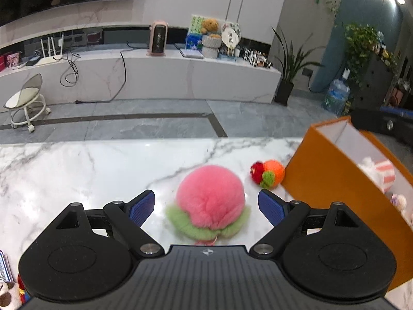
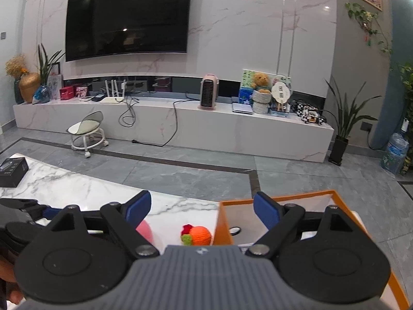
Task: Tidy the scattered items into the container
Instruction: 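Grasp the pink fluffy plush with the left tool while the right tool approaches the crocheted fruit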
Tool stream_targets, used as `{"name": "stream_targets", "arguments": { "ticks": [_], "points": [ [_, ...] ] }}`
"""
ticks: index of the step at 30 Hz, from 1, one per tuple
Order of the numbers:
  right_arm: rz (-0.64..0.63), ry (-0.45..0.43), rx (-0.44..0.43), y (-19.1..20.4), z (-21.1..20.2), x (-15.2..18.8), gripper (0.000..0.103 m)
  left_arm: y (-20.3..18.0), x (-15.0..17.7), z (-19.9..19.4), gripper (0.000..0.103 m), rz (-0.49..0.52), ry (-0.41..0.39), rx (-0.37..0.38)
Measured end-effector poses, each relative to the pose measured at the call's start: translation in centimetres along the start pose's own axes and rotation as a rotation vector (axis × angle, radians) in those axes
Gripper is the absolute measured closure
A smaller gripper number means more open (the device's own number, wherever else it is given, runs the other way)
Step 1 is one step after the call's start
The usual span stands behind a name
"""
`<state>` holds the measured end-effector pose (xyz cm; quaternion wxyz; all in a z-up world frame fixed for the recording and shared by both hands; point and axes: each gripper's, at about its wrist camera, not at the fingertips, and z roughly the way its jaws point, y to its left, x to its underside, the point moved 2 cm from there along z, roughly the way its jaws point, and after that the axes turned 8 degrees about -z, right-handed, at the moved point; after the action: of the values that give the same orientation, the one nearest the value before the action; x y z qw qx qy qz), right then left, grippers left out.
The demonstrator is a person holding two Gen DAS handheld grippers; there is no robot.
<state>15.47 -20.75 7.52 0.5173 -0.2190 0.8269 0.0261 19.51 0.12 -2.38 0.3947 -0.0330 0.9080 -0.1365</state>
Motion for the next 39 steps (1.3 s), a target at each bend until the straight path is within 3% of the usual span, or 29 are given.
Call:
{"name": "stream_targets", "arguments": {
  "ticks": [10, 14, 19, 23, 26, 28, 30, 35, 39],
  "points": [
    [0.021, 0.012, -0.017, 0.6, 0.7, 0.5, 0.015, -1.0, 0.4, 1.9, 0.000, 0.025, -0.004, 0.065],
    [0.089, 0.005, -0.053, 0.3, 0.9, 0.6, 0.015, -1.3, 0.8, 3.2, 0.000, 0.057, -0.017, 0.067],
    [0.271, -0.012, -0.162, -0.7, 2.3, 0.1, 0.015, -1.5, 0.9, 4.7, 0.000, 0.070, -0.035, 0.065],
    [0.318, -0.003, -0.205, -0.4, 3.8, -0.3, 0.019, -1.0, 1.1, 5.6, 0.000, 0.055, -0.016, 0.069],
    [0.304, 0.052, -0.206, 0.1, 5.4, -0.1, 0.026, -0.7, 1.5, 6.2, 0.010, 0.057, 0.015, 0.056],
    [0.281, 0.093, -0.188, 0.4, 6.5, 0.3, 0.028, -0.4, 1.6, 6.6, 0.030, 0.056, 0.041, 0.035],
    [0.265, 0.124, -0.173, 0.7, 7.5, 0.8, 0.028, -0.1, 1.7, 6.8, 0.039, 0.050, 0.053, 0.017],
    [0.214, 0.153, -0.139, 1.0, 9.6, 2.0, 0.029, 0.6, 1.6, 6.2, 0.047, 0.030, 0.064, 0.004],
    [0.028, 0.127, -0.081, 2.0, 10.9, 2.4, 0.035, 1.2, 1.6, 5.6, 0.048, 0.046, 0.084, -0.003]
  ]
}}
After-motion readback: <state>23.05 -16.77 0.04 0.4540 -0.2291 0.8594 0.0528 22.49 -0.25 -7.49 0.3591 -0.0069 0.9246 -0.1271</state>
